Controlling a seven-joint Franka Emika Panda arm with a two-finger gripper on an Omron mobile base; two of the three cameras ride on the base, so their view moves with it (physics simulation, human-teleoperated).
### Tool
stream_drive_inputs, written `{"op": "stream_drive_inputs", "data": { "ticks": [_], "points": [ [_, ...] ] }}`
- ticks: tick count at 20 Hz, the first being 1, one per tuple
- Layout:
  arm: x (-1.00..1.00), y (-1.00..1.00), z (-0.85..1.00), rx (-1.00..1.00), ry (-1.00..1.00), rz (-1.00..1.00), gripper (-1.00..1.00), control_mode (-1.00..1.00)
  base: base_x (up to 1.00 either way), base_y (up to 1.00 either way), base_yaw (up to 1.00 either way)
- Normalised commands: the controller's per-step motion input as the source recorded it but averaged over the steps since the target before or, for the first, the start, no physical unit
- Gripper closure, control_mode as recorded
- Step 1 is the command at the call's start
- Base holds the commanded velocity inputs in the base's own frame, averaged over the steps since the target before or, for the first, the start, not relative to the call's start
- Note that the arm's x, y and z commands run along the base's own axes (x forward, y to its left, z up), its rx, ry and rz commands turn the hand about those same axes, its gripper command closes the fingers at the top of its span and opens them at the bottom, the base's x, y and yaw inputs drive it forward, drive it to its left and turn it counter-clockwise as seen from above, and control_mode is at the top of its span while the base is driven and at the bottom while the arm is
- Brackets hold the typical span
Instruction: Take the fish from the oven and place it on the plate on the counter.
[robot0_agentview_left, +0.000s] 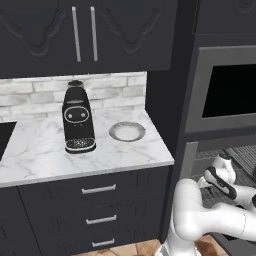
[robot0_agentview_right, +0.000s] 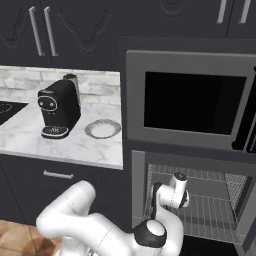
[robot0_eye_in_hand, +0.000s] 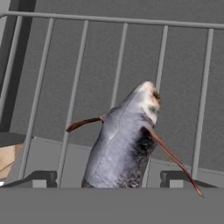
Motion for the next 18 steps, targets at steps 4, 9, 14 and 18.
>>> {"op": "stream_drive_inputs", "data": {
  "ticks": [4,9,14,18],
  "points": [
    [0.0,0.0,-0.24,0.03,0.0,0.0,-1.0,-1.0,0.0,0.0,0.0],
    [0.0,0.0,-0.27,0.03,0.0,0.0,1.0,-1.0,0.0,0.0,0.0],
    [0.0,0.0,-0.19,0.02,0.0,0.0,1.0,-1.0,0.0,0.0,0.0],
    [0.0,0.0,-0.12,0.01,0.0,0.0,1.0,-1.0,0.0,0.0,0.0]
  ]
}}
